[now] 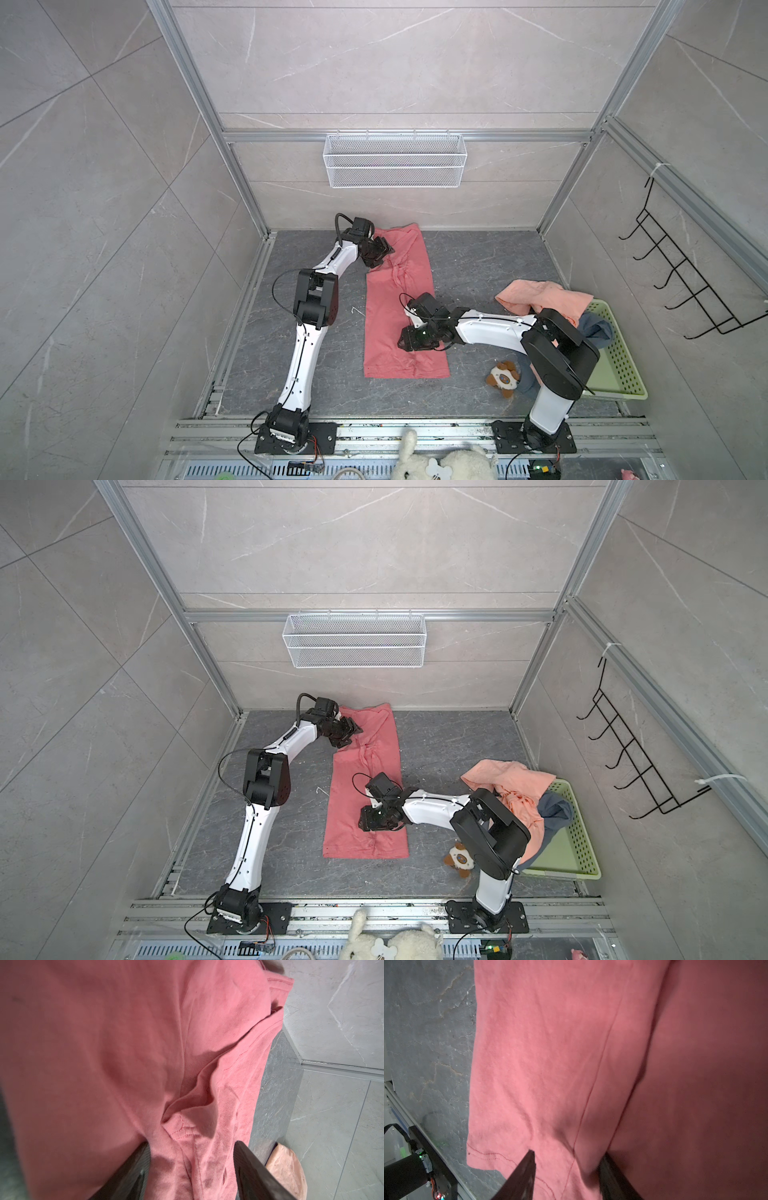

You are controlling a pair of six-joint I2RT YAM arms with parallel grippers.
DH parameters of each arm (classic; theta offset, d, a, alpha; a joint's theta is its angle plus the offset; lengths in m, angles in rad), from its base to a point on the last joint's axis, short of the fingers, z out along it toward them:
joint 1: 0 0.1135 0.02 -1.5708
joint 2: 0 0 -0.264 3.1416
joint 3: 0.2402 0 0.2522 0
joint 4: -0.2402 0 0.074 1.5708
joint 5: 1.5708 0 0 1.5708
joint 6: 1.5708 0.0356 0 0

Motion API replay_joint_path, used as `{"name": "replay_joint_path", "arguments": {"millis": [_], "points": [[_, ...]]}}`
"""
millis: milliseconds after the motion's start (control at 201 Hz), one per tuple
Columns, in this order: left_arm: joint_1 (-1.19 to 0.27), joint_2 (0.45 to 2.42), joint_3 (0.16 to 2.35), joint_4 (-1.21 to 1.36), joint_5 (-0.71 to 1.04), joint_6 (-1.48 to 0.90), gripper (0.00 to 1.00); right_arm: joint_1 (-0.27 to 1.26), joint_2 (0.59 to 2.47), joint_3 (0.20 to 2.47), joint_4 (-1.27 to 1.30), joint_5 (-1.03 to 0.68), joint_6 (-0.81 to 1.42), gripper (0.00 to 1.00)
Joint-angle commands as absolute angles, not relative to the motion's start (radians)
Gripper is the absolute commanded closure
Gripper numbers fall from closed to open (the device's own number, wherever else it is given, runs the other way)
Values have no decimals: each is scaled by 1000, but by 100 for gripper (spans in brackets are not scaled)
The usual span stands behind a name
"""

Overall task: Fold and stack the t-shirts
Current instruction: 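Pull the shirt's end toward the robot with the right gripper while left holds collar, then drag the pink shirt strip straight toward the robot with both grippers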

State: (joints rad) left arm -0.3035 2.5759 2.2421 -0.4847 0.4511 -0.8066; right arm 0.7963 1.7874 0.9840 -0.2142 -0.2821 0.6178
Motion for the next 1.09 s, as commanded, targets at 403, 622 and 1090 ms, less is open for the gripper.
{"name": "replay_joint_path", "arguments": {"millis": [403,622,1090], "points": [[-301,2484,2278,-533,457,-725,32,823,1763,922,-508,-228,574,48],[-285,2269,2164,-520,509,-658,30,824,1654,1049,-531,-134,525,46],[-332,1525,1182,-588,357,-690,30,687,1396,1004,-557,26,638,35]]}}
